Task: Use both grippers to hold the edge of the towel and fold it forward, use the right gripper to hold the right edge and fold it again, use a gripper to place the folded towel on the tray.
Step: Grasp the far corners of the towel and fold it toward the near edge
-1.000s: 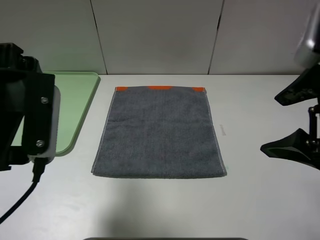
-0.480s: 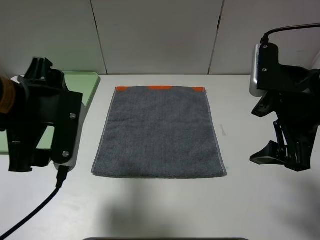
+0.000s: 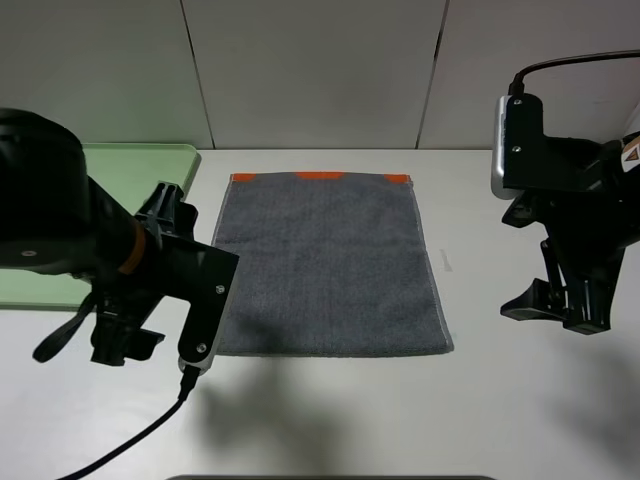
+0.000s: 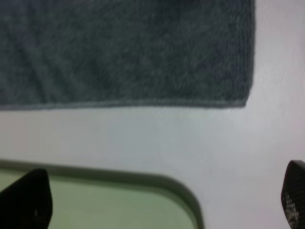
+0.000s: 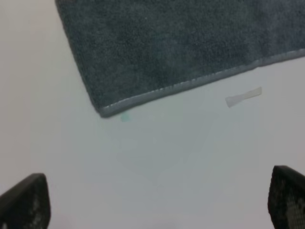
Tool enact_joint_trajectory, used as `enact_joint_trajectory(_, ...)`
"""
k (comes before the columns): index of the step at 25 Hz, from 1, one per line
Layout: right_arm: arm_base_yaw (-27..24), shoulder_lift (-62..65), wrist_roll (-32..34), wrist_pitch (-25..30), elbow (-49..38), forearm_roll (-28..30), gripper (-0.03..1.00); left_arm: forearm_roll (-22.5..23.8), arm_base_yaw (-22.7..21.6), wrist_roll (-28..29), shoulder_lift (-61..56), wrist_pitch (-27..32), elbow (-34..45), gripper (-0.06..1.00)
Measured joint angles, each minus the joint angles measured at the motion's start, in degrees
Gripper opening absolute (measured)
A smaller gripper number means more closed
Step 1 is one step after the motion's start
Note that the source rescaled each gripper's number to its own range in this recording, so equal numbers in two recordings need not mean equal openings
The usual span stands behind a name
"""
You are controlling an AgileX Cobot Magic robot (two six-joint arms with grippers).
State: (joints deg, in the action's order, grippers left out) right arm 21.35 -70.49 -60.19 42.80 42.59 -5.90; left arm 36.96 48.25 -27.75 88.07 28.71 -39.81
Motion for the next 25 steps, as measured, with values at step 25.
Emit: enact_joint_trajectory(25,0.0,0.0,0.0,-0.7,-0.1,0.0,1.0,16.8,0.0,12.7,15.5,-7.1,-0.1,0.95)
